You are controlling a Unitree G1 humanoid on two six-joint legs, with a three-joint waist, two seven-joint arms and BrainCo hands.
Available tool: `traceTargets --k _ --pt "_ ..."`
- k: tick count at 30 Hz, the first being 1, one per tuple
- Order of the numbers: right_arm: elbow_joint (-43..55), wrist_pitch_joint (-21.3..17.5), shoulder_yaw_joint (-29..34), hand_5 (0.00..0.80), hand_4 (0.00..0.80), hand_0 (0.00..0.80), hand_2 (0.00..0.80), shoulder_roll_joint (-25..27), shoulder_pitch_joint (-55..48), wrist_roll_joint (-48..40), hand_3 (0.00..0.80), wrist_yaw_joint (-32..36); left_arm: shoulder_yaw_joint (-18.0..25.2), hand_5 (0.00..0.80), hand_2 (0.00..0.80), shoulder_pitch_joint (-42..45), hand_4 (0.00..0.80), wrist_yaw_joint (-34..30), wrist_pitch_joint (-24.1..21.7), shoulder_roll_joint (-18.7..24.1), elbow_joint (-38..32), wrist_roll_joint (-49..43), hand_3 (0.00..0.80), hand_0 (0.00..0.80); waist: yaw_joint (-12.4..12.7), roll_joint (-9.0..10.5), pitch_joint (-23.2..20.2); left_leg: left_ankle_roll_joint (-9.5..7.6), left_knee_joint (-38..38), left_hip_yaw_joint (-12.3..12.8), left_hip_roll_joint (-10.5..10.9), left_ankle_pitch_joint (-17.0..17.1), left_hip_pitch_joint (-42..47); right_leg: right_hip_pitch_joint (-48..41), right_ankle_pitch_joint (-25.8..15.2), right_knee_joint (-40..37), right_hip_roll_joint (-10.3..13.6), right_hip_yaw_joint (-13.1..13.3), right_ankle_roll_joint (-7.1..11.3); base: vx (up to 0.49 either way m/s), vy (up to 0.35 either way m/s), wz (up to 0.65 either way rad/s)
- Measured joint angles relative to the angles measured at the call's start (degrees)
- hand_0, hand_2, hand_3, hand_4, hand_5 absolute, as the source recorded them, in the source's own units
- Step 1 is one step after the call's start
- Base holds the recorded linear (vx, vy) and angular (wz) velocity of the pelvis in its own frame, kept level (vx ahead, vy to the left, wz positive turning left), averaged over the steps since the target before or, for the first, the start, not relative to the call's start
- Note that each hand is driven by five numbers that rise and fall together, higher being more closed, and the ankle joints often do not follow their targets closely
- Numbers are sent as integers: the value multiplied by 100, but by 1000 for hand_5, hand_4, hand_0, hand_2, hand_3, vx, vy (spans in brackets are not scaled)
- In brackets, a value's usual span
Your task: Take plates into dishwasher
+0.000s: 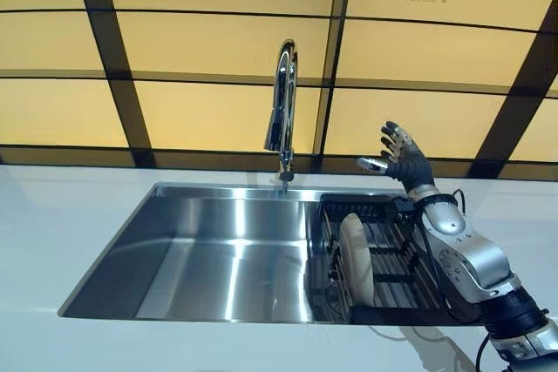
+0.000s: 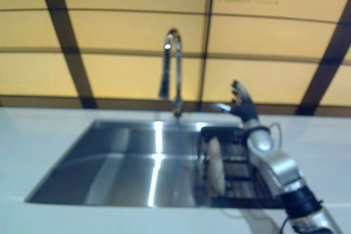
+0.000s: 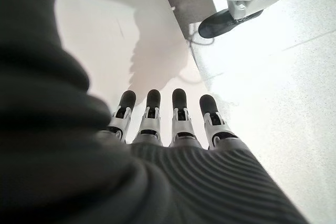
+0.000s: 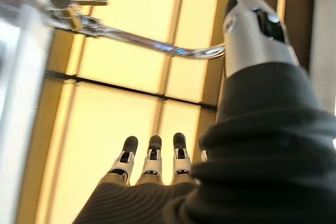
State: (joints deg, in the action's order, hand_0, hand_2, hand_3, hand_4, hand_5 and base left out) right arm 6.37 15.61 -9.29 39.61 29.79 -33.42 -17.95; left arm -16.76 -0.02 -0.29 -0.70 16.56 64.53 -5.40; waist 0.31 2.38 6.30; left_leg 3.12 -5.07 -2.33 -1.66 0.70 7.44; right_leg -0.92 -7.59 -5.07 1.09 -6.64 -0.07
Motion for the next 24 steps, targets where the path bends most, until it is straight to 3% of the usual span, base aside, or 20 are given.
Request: traceTargets --k 24 --pt "266 363 300 0 0 0 0 -18 -1544 -109 0 270 -3 0 0 159 0 68 -2 26 20 72 0 0 -310 128 -75 -33 -11 395 16 -22 3 99 -38 7 16 156 56 -9 31 -5"
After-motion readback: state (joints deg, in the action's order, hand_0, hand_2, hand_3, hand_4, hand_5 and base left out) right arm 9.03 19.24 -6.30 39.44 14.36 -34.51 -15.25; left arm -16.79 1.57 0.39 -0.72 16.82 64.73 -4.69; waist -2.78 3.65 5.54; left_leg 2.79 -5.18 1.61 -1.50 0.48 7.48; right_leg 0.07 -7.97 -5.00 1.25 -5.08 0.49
